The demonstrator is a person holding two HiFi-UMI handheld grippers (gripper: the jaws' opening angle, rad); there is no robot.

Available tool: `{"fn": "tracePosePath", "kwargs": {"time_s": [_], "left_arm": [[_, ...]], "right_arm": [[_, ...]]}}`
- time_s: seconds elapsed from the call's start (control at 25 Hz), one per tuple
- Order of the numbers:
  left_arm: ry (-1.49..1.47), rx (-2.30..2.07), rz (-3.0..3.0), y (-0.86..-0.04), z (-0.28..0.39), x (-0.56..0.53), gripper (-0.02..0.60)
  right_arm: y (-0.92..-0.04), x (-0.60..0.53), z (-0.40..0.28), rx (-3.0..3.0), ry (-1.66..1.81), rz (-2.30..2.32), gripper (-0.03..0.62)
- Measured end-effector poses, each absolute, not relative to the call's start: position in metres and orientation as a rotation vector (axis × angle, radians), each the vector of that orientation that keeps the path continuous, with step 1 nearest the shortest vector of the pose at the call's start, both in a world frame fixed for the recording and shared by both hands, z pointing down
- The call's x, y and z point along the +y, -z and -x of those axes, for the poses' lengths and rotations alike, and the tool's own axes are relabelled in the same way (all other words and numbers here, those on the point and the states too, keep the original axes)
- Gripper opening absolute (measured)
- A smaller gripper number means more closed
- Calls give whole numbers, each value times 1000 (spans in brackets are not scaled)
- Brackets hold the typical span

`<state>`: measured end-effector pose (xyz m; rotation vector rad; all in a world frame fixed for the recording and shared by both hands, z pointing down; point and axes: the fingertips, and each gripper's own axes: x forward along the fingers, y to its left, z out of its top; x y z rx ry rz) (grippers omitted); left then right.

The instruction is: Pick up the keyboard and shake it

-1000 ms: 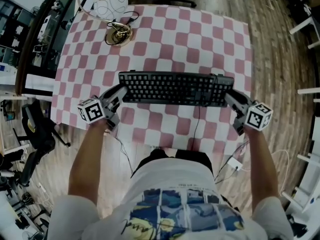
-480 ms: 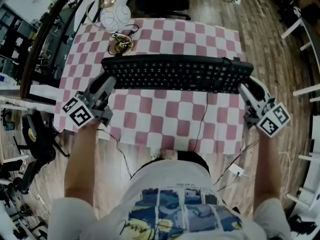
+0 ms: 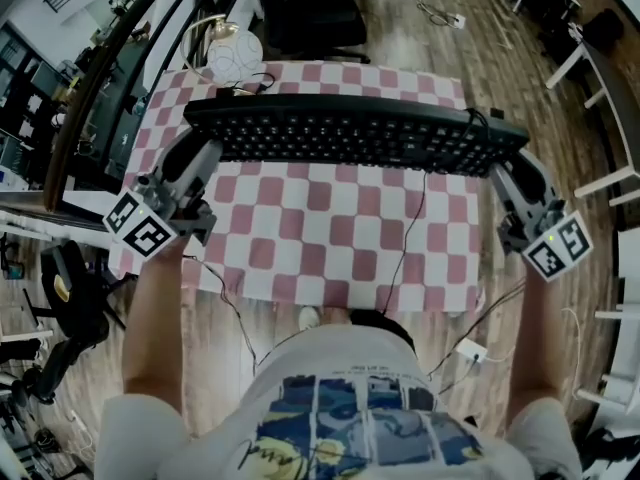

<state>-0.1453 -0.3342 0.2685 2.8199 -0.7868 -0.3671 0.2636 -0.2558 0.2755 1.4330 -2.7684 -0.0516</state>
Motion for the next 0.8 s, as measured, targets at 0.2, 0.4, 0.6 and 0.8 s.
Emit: {"fn": "tracePosePath", "kwargs": {"time_s": [0.2,0.4,0.6,0.8], "left_arm": [[403,-775,-2868,-245,151,-328,141],[428,-769,-2908,-228,168,-318,141],[465,-770,-2959,-205,182,-313,141],[490,-769,-2984,-197,186,-306,141]], "right_arm": [[-247,-245,-257,-2759,133,-1458,149],[-229,-233,-240,-2748,194,-1477,150],[-208,-226,-226,-2744,268,-1488,149],[-203,-219,-221,-2747,302,-1503,150]]}}
